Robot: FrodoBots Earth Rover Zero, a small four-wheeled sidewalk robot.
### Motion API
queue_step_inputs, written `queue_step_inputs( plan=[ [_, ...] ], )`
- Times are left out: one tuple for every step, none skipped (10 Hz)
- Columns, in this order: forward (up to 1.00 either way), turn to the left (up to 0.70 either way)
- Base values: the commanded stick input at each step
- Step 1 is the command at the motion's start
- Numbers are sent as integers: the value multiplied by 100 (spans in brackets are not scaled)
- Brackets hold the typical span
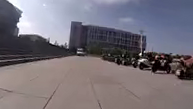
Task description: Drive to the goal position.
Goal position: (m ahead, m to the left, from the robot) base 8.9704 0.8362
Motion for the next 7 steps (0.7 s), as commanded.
queue_step_inputs(
  plan=[
    [70,0],
    [70,0],
    [70,0],
    [70,0],
    [70,0],
    [70,0],
    [70,0]
  ],
)
